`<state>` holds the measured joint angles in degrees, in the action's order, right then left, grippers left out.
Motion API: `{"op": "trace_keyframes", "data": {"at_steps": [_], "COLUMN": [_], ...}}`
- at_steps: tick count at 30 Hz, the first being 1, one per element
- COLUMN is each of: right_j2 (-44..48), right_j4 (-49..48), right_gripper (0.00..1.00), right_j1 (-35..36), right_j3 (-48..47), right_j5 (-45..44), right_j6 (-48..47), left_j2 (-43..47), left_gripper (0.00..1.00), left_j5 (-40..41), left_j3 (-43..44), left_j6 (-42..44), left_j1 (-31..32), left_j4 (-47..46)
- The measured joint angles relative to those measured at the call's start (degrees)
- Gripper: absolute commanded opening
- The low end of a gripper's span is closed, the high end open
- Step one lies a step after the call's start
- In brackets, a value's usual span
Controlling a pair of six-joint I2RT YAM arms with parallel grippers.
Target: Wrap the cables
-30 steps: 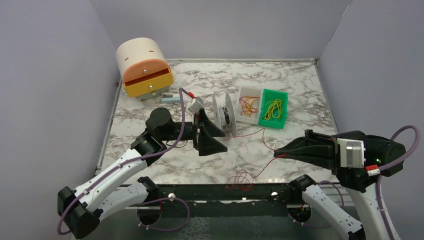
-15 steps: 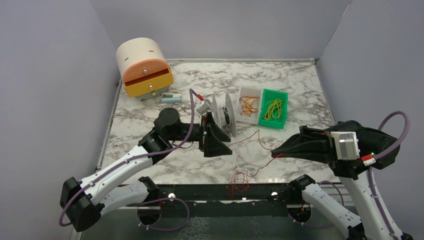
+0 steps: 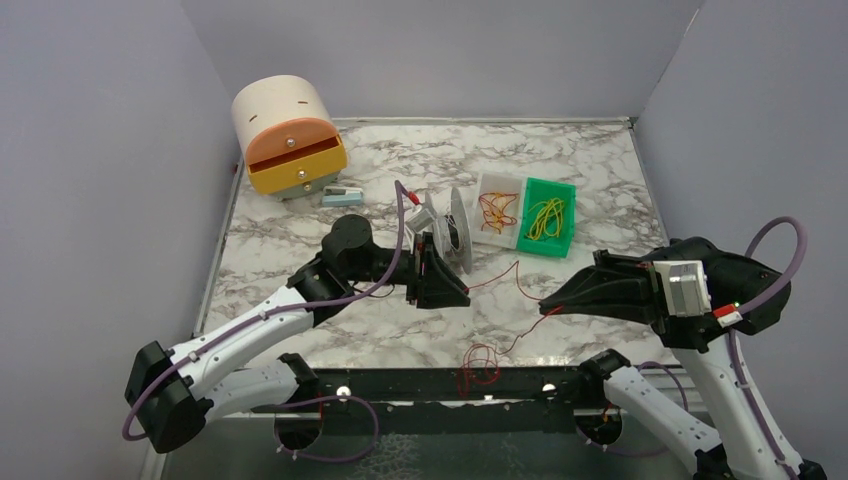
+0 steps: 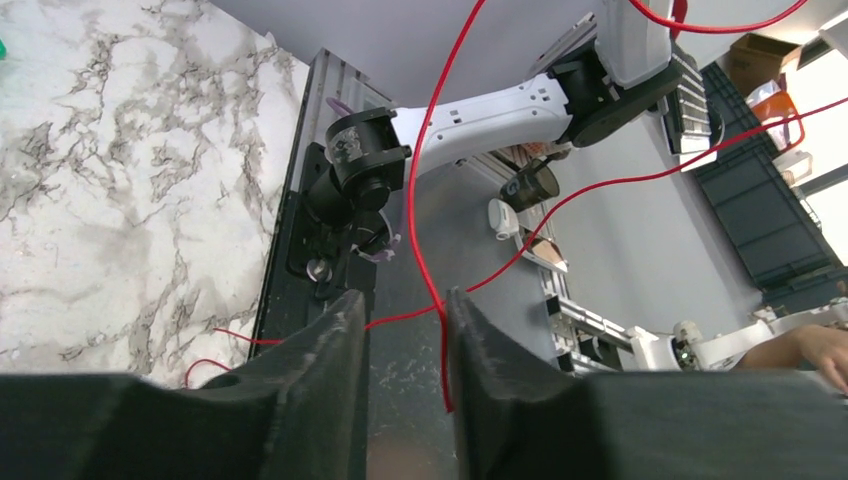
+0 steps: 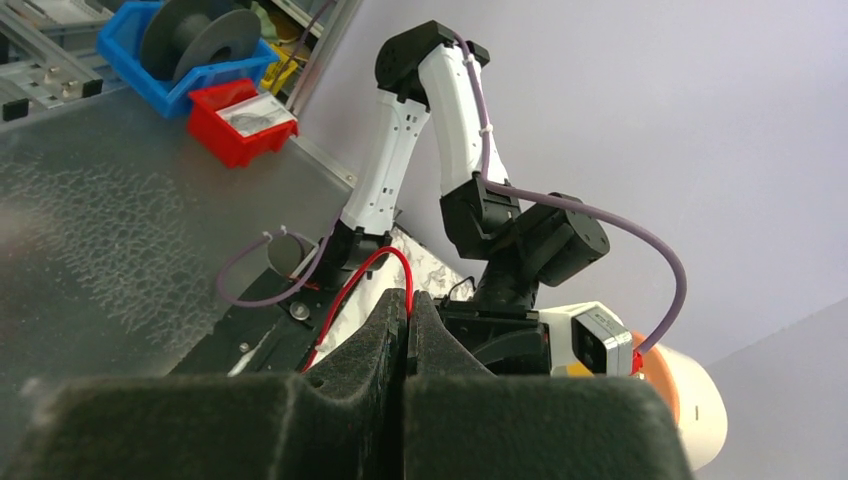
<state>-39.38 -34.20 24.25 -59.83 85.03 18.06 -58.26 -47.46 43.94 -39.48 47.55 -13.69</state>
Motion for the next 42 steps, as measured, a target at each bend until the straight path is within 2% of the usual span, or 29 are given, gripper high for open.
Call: {"op": "trace_keyframes", "data": {"at_steps": [2, 5, 9, 12, 14, 16, 18, 20, 25, 33, 42], "right_j2": [-0.35, -1.03, -1.86, -1.81, -1.53, -1.18, -0.66, 0.22, 3.02, 6.38, 10.08], "right_j4": [-0.26, -0.48, -0.46, 0.92, 3.34, 6.27, 8.9, 10.6, 16.57, 33.86, 41.44], "right_gripper": [0.01, 0.01, 0.01, 0.05, 0.14, 0.3, 0.41, 0.48, 0.59, 0.66, 0.71], "right_j1": [0.0, 0.0, 0.0, 0.0, 0.0, 0.0, 0.0, 0.0, 0.0, 0.0, 0.0], "right_j3": [0.55, 1.03, 1.49, 1.86, 1.86, 1.88, 2.25, 3.54, 6.78, 6.8, 9.22], "right_j5": [0.04, 0.15, 0.17, 0.11, 0.0, -0.09, -0.35, -0.87, -3.04, -10.93, -24.98], "right_j6": [0.04, 0.11, 0.09, -1.2, -3.39, -5.81, -8.15, -10.01, -15.82, -29.33, -33.07], "left_j2": [-0.39, -0.63, -0.92, -0.85, -0.48, 0.39, 1.6, 2.84, 6.43, 12.59, 17.27], "left_gripper": [0.22, 0.0, 0.0, 0.0, 0.0, 0.0, 0.0, 0.0, 0.0, 0.0, 0.0], "left_j5": [-0.07, -0.13, -0.2, -0.11, 0.37, 1.49, 3.17, 5.2, 11.45, 22.75, 29.75], "left_j3": [0.02, 0.04, 0.09, 0.09, 0.09, 0.33, 0.76, 1.68, 5.86, 12.48, 17.05], "left_j6": [0.13, 0.48, 1.01, 1.55, 2.64, 4.28, 6.16, 7.85, 12.44, 19.5, 24.15], "left_j1": [0.28, 0.59, 0.83, 0.94, 0.96, 0.96, 0.96, 0.96, 0.96, 0.96, 0.96], "left_j4": [-0.02, -0.02, -0.11, 0.0, 1.09, 3.74, 6.67, 9.6, 16.48, 26.47, 33.55]}}
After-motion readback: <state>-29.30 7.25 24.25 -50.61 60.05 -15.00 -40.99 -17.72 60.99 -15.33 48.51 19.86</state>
